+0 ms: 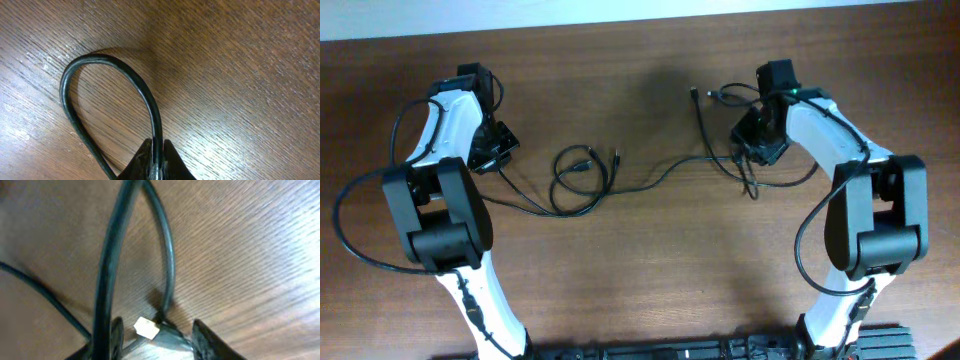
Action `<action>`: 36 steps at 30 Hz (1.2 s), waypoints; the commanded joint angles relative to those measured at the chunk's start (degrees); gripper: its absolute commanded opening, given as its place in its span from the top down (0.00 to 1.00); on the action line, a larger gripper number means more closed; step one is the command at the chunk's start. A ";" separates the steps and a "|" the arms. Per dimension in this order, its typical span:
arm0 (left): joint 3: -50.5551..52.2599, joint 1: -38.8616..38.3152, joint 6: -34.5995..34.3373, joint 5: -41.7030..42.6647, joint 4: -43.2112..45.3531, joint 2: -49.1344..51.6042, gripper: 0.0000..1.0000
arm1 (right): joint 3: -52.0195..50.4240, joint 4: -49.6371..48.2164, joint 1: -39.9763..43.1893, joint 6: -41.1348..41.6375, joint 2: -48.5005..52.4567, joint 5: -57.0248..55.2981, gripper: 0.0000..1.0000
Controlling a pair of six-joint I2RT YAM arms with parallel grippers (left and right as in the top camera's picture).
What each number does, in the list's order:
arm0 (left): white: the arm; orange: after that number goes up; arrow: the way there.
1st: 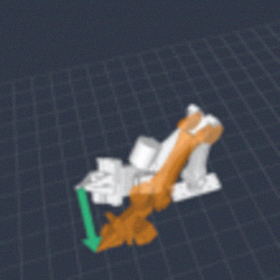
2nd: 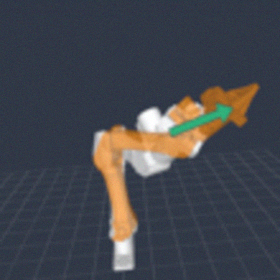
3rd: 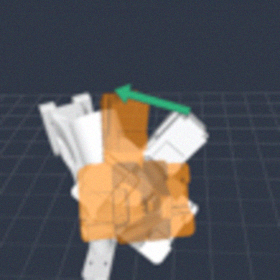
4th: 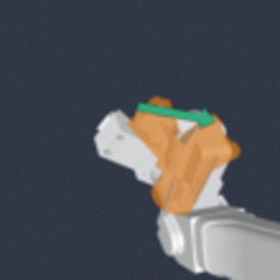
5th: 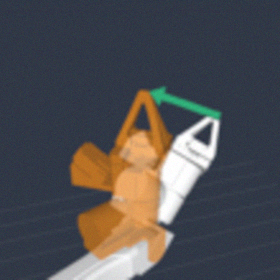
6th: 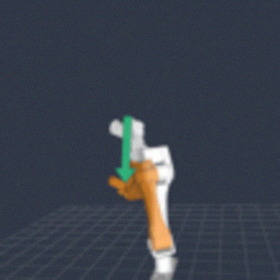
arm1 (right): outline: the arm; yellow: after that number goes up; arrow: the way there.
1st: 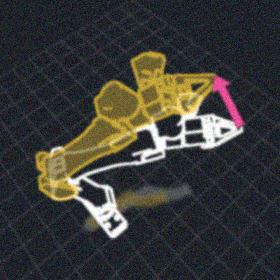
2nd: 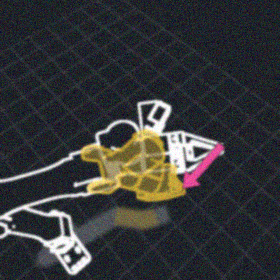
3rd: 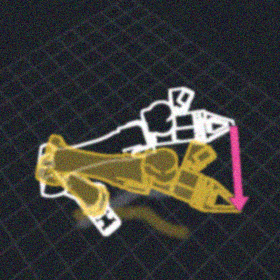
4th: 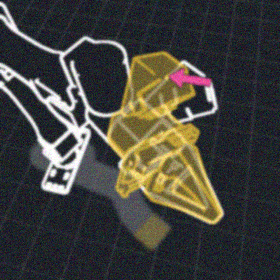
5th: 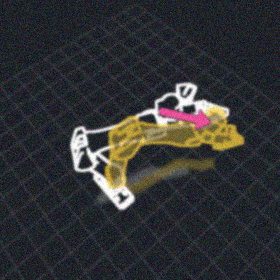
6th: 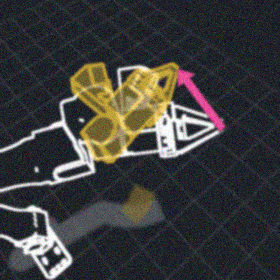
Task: Untangle cables
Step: 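Carry the separated cable to the top-right table corner with the right gripper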
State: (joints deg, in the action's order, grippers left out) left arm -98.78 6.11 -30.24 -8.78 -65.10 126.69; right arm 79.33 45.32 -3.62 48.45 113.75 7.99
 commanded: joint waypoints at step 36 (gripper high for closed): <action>0.46 -0.11 -0.35 3.50 -0.33 0.70 0.77 | 27.19 -21.66 25.09 -81.72 10.97 -16.61 0.96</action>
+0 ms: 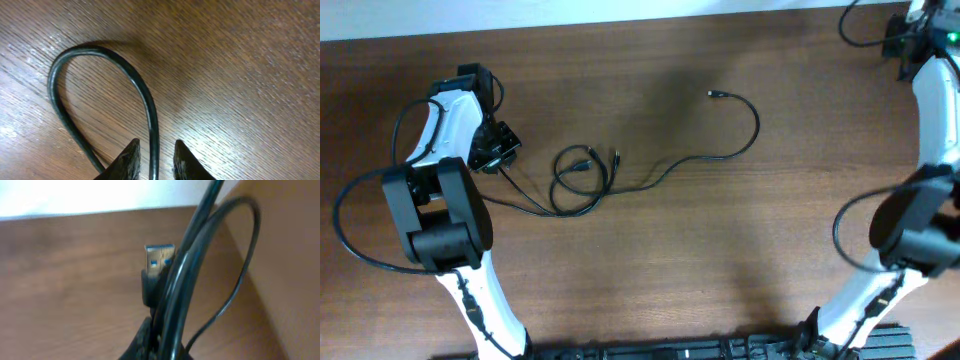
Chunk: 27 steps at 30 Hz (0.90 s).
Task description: Untangle cables
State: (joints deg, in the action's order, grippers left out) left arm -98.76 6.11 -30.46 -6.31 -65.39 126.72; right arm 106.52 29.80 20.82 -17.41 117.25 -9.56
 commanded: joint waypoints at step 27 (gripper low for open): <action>0.42 -0.81 10.84 12.76 0.66 0.68 0.51 | -12.41 33.29 -40.35 60.15 1.36 29.68 0.01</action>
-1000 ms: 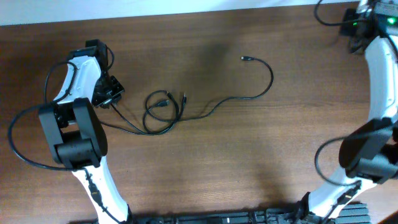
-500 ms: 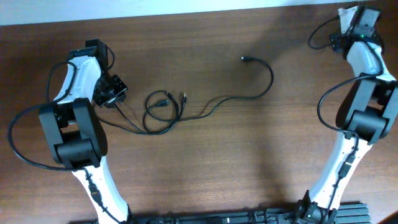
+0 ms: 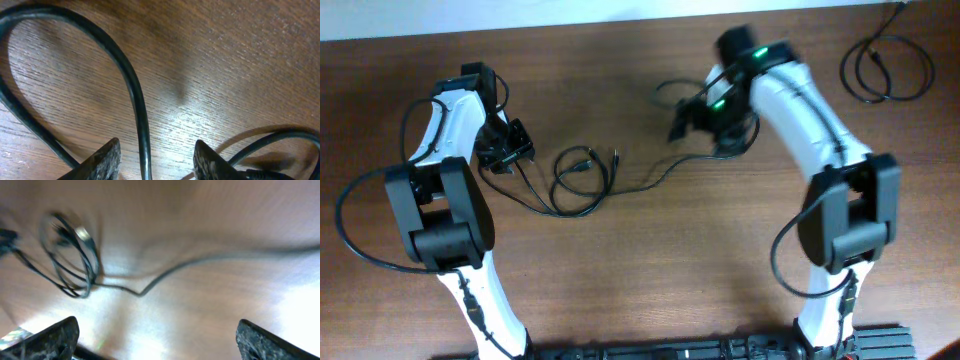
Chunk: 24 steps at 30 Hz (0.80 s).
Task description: Untangle cables
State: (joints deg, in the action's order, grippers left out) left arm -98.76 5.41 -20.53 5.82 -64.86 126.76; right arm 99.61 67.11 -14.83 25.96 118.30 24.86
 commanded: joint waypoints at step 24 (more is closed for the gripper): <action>-0.83 0.07 5.05 -9.81 1.14 -2.82 1.00 | -23.43 -12.26 9.35 -2.16 -48.17 -36.39 0.96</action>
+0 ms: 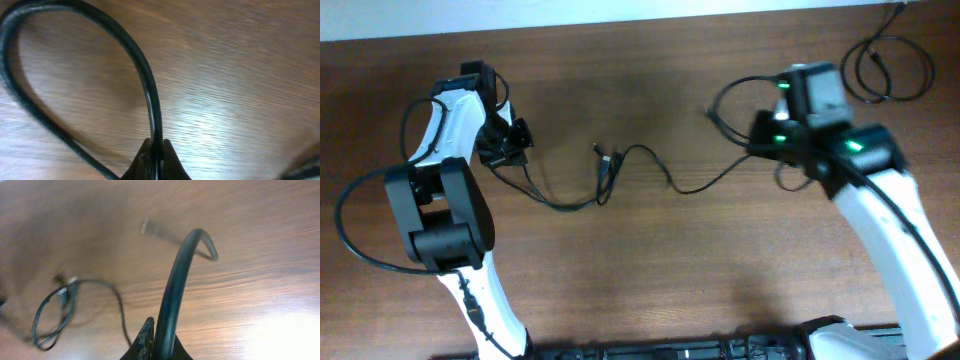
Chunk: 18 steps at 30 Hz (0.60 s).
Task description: Untangle cables
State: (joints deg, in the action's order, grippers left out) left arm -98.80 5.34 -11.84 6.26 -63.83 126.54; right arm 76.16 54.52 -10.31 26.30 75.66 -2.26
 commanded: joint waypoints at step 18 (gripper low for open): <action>-0.76 2.27 -7.02 -8.59 4.63 -2.58 0.38 | -0.02 10.21 4.17 -1.31 8.55 4.37 0.31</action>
State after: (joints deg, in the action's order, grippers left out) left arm -98.80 7.42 -18.83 -3.14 -59.16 126.54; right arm 76.16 64.69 -5.67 22.44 79.11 3.05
